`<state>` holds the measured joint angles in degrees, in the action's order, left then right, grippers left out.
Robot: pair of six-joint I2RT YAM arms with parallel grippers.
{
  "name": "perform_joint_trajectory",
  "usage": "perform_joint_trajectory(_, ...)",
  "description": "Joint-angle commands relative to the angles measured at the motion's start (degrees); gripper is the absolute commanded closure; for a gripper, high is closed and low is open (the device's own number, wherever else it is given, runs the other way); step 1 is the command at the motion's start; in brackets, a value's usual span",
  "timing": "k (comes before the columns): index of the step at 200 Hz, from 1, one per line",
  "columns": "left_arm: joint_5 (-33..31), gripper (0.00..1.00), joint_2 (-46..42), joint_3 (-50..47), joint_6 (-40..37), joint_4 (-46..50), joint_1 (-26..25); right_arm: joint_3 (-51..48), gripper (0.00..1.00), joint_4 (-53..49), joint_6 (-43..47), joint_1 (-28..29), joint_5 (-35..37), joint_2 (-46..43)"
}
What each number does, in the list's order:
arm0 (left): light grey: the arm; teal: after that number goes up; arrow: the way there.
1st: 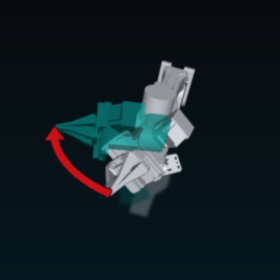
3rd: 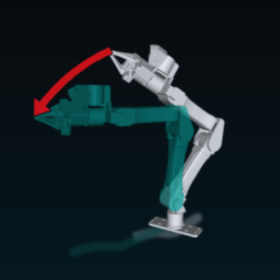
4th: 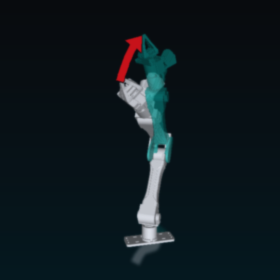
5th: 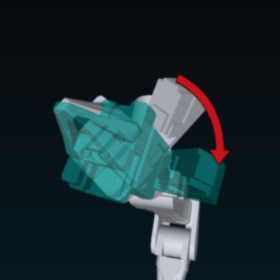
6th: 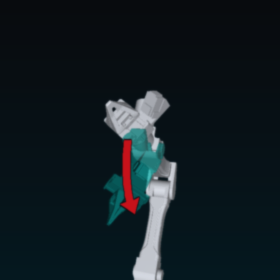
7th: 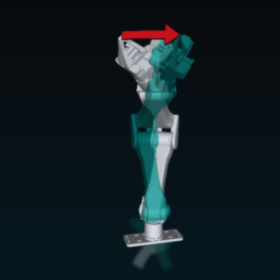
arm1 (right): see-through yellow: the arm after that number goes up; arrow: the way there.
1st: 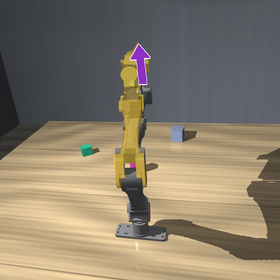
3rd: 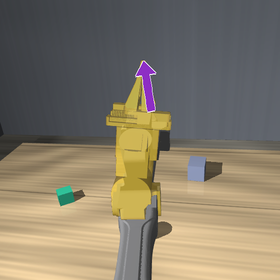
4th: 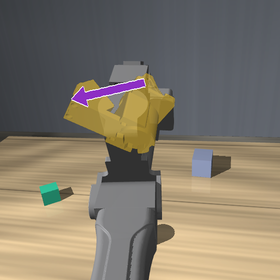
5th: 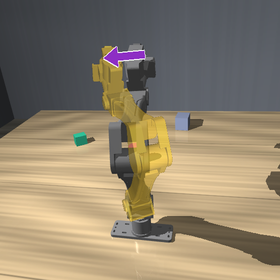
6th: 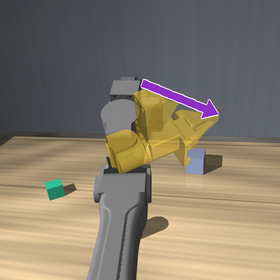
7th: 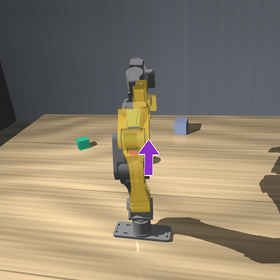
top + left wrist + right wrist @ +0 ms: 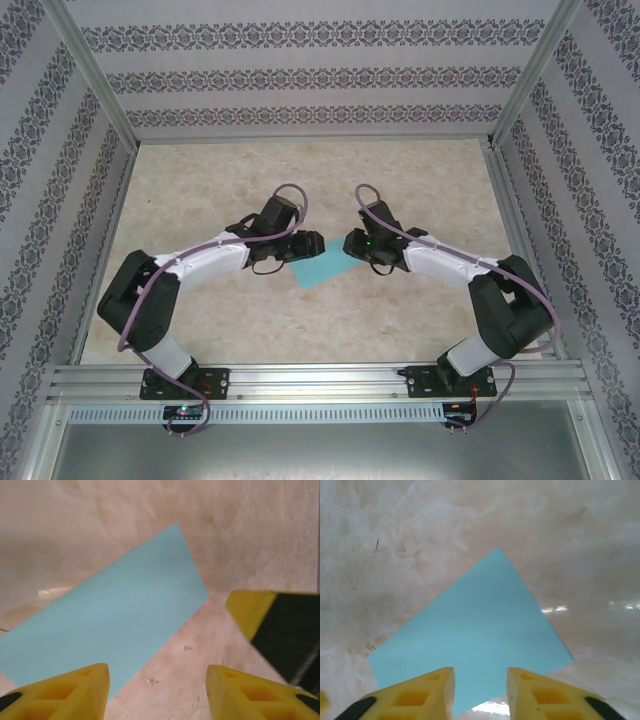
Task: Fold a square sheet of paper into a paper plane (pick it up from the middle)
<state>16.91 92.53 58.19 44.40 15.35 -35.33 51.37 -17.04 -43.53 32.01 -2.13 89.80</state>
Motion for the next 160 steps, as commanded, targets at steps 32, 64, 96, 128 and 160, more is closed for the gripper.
perform_joint_trajectory(32,-7.73,0.37,-6.42,-1.87,-5.62,11.8,7.67,11.47,0.52,-12.07,-5.9,5.09,11.61,11.77)
perform_joint_trajectory(64,-8.14,0.28,-9.04,-4.75,-6.07,12.05,11.55,16.7,0.47,-14.88,-6.31,5.61,13.99,17.6)
perform_joint_trajectory(96,-8.8,0.22,-10.05,-5.7,-5.4,12.33,12.95,20.52,0.47,-15.31,-3.92,5.68,13.35,23.12)
perform_joint_trajectory(128,-8.74,0.19,-9.73,-5.93,-5.13,12.08,13.96,21.84,0.47,-6.67,7.97,5.99,1.23,27.11)
perform_joint_trajectory(160,-6.26,0.16,-9.43,-7.06,-6.28,11.39,13.97,24.74,0.47,-6.25,19.39,7.42,-5.51,28.86)
